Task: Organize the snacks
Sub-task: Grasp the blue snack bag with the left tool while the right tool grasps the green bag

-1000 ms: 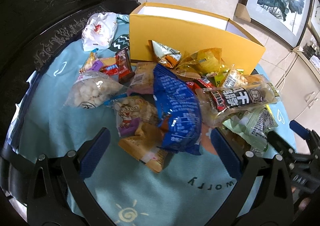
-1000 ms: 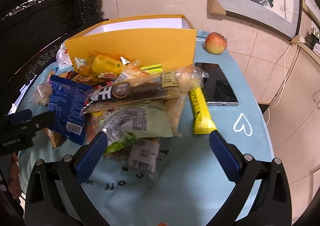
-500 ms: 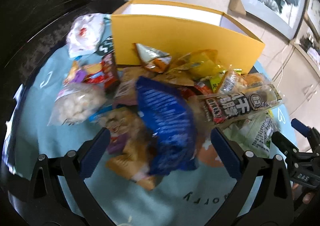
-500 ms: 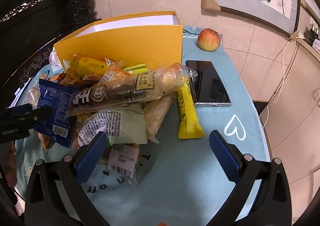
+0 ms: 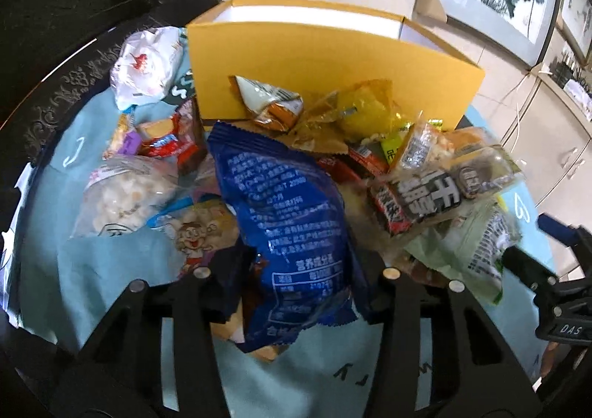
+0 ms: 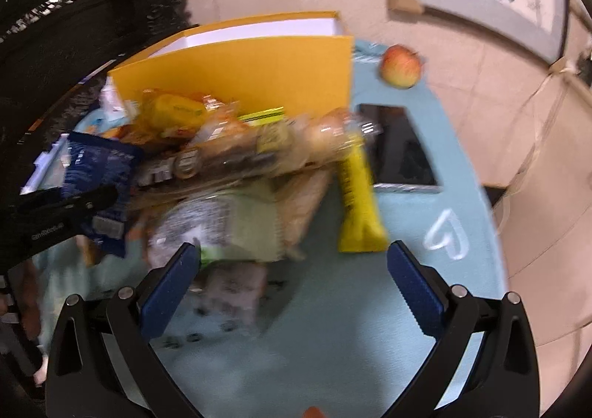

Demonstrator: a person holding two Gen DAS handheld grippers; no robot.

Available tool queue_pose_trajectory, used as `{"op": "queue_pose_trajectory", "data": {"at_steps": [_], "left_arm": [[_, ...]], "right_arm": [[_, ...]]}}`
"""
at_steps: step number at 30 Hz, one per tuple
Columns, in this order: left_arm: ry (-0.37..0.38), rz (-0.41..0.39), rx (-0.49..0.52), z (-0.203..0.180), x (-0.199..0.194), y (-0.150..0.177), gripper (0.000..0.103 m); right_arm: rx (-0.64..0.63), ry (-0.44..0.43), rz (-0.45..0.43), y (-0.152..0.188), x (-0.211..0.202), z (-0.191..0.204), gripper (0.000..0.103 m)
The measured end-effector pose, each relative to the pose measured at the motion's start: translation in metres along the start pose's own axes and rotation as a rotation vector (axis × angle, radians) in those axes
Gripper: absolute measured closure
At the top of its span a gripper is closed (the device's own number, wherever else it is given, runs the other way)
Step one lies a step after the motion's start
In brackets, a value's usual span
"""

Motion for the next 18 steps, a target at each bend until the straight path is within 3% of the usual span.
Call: {"op": "queue_pose_trajectory", "data": {"at_steps": [4,7,11,13,17,18], "left_arm": [[0.006,-0.017,-0.016,0.006,-0.01,0.001,0.055],[0.013,-0.016,-0.025,0.009,-0.011,0.002,0.055],[0.029,-0.011,-0.019,0.007,-0.01,0.005,0.055],[0.039,-0.009,-0.019,0.006,-0.009,0.007,0.055],[0.052,-0.007,-0.024,0.007,-0.007,0.009,0.055],[0.06,-0.003,-0.026,0.006,-0.006,0.01,0.055]], "right_arm": [[0.055,-0.143,0.037,0.0,0.003,0.013,0.001],[0.093,-0.15,0.056,-0.002,0.013,0.02,0.005],[0.114,-0.153,0.087,-0.006,0.026,0.03,0.021],[0.11,-0.155,0.073,-0.01,0.028,0.037,0.024],[0.112,-0.157,0.023,-0.02,0.029,0.042,0.046],[0.116,-0.16,0.022,-0.021,0.032,0.042,0.046]]}}
Point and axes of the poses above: each gripper's, at about its wrist camera, not at the fingertips, and x roughly the way its jaws point, z to its left, y to its underside, the point moved 4 cm from there along x, roughly the way its jaws point, and after that the axes turned 6 degrees about x, right-handed, at the moved point
